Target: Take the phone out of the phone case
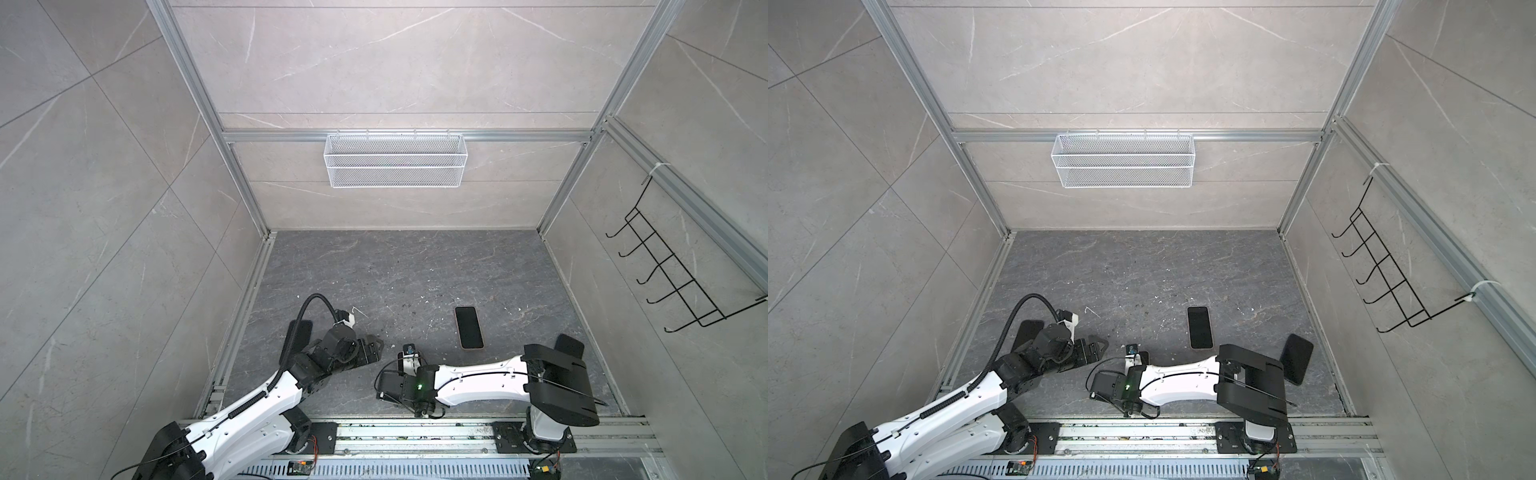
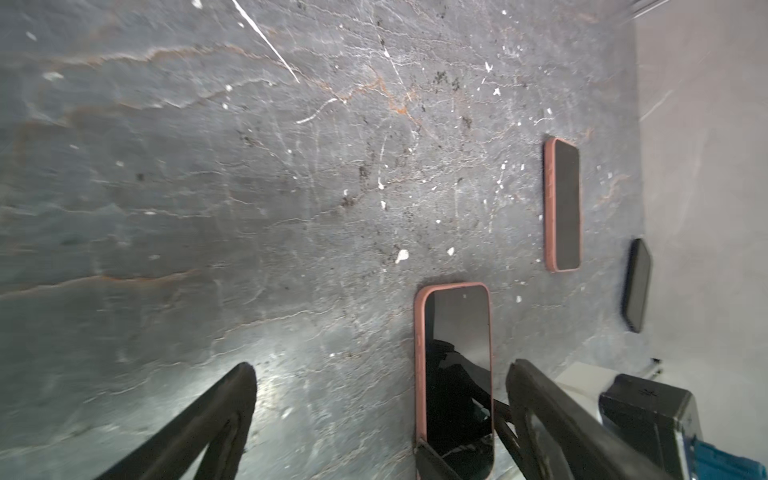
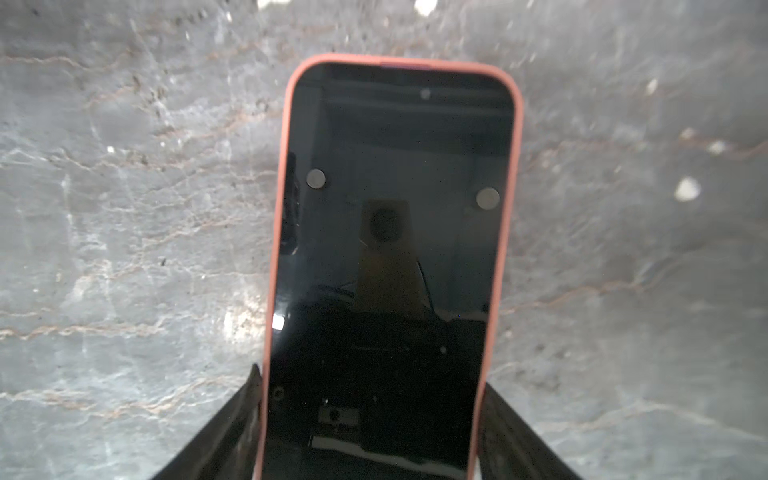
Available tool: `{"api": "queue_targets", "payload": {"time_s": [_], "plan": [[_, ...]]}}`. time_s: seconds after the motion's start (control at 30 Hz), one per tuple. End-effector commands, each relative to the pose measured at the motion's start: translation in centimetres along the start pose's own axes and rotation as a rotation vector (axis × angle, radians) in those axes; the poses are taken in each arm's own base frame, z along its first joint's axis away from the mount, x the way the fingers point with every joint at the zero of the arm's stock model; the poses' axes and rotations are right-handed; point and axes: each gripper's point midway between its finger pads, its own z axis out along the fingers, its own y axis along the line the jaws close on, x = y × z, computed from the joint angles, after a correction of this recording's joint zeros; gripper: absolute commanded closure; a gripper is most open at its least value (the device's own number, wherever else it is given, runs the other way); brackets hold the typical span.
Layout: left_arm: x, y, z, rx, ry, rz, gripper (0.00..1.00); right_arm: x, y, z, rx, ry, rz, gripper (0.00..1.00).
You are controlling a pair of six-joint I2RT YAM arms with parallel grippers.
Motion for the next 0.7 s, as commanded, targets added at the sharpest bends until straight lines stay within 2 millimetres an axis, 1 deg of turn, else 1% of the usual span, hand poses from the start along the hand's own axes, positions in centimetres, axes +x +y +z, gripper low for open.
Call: {"api": "queue_targets", "payload": {"time_s": [0.0, 0.2, 0.43, 0.5, 0.53, 0.57, 0.63, 0.67], "plan": [[-0.9, -2.6, 0.1, 0.131, -0.031, -0.072, 0.04, -2.4, -0.5, -1.3, -0.032, -0.091, -0.032, 0.46], [-0.2, -2.6, 0.9, 0.173, -0.019, -0.131, 0.05, -3.6, -0.6, -1.8, -0.103, -0.131, -0.064, 0.5], [0.4, -3.2, 1.7, 0.265, -0.003, -0.198, 0.07, -4.9, 0.4, -3.2, -0.208, -0.195, -0.103, 0.52], [0.7, -3.2, 2.1, 0.267, 0.012, -0.207, 0.07, -5.1, 0.2, -3.2, -0.212, -0.192, -0.1, 0.52], [0.8, -3.0, 2.2, 0.258, 0.015, -0.208, 0.08, -5.1, -0.2, -3.0, -0.193, -0.178, -0.097, 0.5], [0.9, -2.9, 2.3, 0.253, 0.017, -0.209, 0.08, -5.0, -0.9, -2.8, -0.163, -0.159, -0.088, 0.43], [0.8, -2.8, 2.3, 0.25, 0.012, -0.209, 0.08, -4.7, -1.0, -3.1, -0.159, -0.133, -0.091, 0.2], [0.7, -2.8, 2.3, 0.249, 0.009, -0.206, 0.08, -4.5, -1.1, -3.2, -0.166, -0.119, -0.076, 0.1]]}}
